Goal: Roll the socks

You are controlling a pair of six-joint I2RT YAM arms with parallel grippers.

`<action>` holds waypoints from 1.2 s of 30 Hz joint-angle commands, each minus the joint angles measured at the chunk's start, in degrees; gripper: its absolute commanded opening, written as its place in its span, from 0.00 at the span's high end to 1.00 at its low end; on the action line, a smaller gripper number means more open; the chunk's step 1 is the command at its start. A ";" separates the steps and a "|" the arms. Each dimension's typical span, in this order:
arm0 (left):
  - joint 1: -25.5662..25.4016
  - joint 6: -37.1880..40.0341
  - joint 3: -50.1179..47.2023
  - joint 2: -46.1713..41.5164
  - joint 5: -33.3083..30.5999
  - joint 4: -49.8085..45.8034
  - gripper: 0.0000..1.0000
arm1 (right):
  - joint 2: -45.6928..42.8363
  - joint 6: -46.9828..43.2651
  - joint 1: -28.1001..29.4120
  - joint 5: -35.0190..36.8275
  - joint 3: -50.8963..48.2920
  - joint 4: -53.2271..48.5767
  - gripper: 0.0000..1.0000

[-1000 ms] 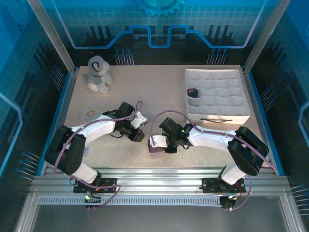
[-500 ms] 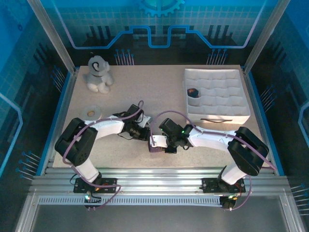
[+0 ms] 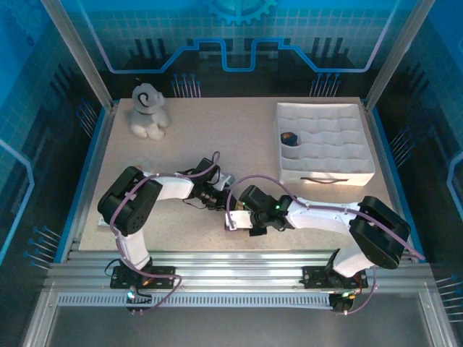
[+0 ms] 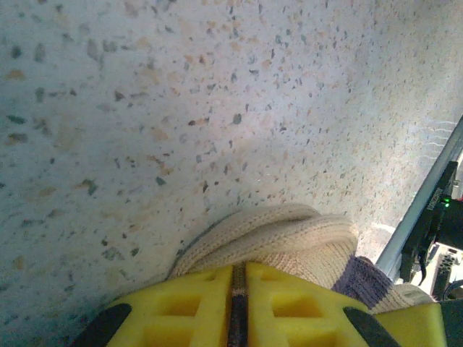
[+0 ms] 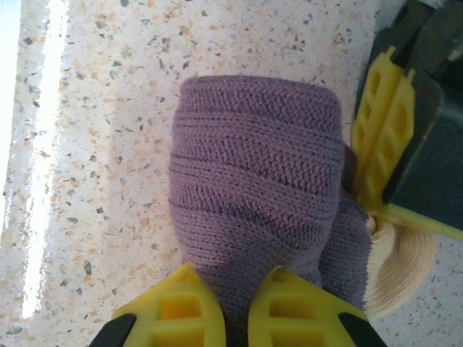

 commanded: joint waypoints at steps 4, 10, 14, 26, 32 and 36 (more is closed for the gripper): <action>1.14 0.73 -0.03 4.19 -5.02 -4.20 0.88 | -1.09 -3.05 1.91 -1.35 -3.01 -1.88 1.00; 1.43 1.98 0.71 4.70 -5.02 -5.45 0.88 | 4.70 -1.48 -1.90 -13.15 4.30 -13.42 1.00; 2.18 1.39 0.97 4.91 -3.45 -4.41 0.88 | 9.80 -0.85 -4.06 -16.44 9.22 -20.07 1.00; 6.90 4.03 4.69 1.02 -0.82 -8.86 0.83 | 24.00 6.45 -9.53 -14.23 20.18 -29.25 1.00; 10.82 4.87 6.07 -1.21 -0.33 -10.63 0.81 | 25.21 7.61 -11.05 -14.02 21.39 -29.23 1.00; 13.39 8.64 6.47 -3.80 -1.63 -13.77 0.80 | 25.85 7.61 -12.13 -13.96 22.39 -30.08 1.00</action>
